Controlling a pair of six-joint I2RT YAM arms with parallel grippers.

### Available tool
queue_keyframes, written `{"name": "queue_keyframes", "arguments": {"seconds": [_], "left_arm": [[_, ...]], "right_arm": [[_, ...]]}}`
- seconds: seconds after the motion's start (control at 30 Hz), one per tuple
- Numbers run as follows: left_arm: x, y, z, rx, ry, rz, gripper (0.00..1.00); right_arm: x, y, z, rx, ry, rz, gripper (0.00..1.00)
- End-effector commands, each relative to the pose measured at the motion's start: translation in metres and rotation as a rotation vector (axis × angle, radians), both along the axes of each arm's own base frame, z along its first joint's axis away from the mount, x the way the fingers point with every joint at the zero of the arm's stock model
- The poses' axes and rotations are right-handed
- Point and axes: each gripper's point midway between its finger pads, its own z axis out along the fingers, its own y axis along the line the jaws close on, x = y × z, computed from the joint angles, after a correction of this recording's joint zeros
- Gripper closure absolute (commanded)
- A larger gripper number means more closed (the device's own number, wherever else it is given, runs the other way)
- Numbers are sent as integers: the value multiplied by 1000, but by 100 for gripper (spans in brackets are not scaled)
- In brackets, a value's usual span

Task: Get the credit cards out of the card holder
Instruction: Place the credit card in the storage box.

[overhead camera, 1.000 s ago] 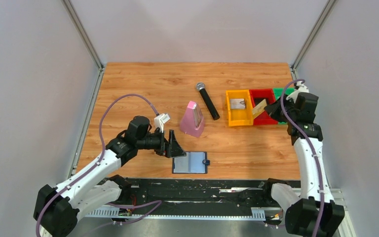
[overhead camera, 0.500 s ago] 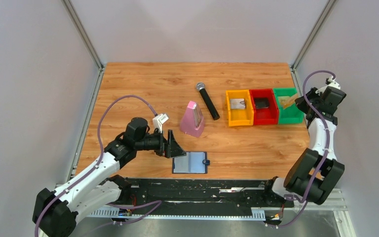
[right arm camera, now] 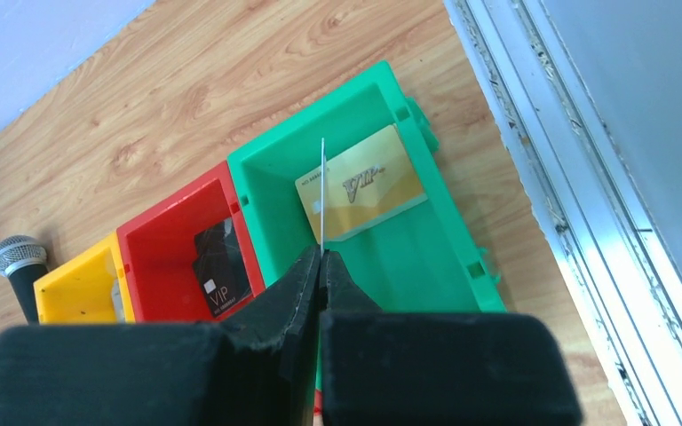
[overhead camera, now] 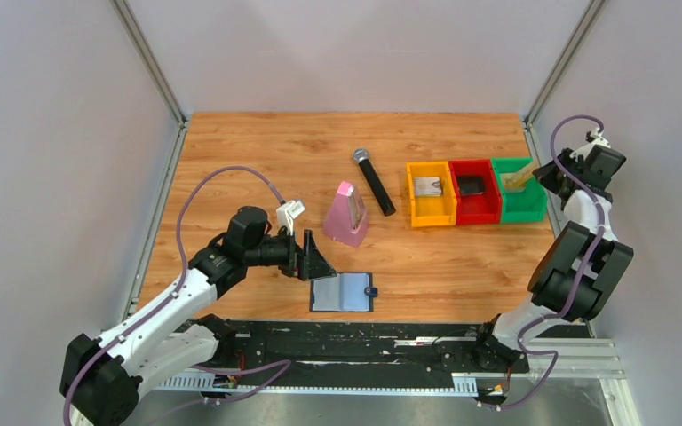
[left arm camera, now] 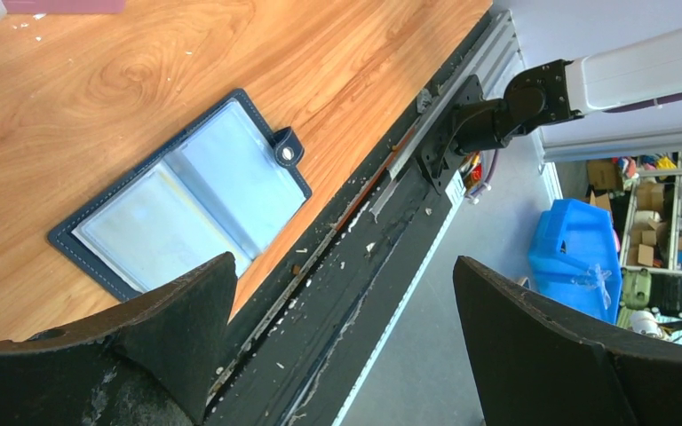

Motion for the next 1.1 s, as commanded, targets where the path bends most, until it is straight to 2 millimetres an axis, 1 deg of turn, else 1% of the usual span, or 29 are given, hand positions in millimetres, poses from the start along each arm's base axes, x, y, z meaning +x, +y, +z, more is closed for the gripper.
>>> {"name": "queue_keyframes", "arguments": {"seconds": [0.0,0.13,0.3,0.47,0.57,0.73,0.87,1.07], "left_arm": [[7,-4,15,-10,-61,-11,0],[9,-5,14,-6,-57,-10,0],[11,-6,13,-4,-50,-7,0],[13,-7,13,0,-50,-3,0],[15,-8,15,-2,-50,-3,0],[18,-10,17,-6,-49,0,0],[18,-11,18,-12,-48,2,0],[18,-10,19,-12,-49,6,0]], "right_arm": [[18,0,19,36,-39,58,100],[22,5,11,111,-14,64,99],[25,3,-5,138,17,60,99],[26,5,-20,170,43,72,98],[29,8,-21,186,37,92,97],[33,8,-22,197,32,88,96],[37,8,-26,209,41,86,96],[41,7,-26,212,33,72,96]]}}
